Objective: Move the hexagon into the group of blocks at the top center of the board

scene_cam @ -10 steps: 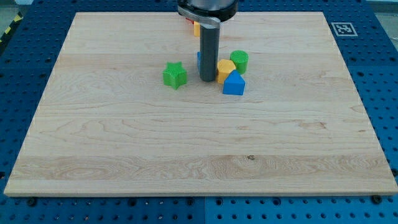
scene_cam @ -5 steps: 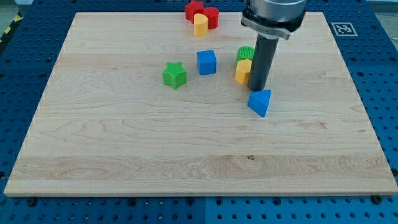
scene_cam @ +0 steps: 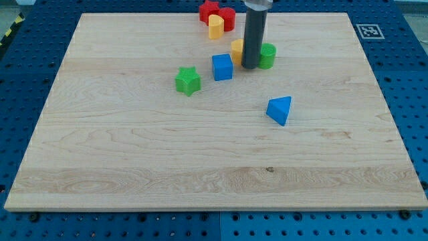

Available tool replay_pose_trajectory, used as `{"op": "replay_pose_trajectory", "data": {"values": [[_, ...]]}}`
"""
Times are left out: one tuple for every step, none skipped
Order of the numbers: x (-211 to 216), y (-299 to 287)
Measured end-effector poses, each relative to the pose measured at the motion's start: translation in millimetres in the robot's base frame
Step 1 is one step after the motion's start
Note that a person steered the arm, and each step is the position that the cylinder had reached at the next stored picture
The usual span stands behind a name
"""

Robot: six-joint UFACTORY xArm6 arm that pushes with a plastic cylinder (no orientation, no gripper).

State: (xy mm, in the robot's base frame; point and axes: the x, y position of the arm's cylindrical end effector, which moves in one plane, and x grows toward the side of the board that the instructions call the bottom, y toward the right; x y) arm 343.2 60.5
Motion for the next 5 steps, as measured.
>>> {"op": "replay_pose_trajectory", "data": {"values": [[-20.5,-9.4],[-41.4,-20.0],[-58.9,-28.8],[-63.6,-31.1],[-63.6,-31.3]]}}
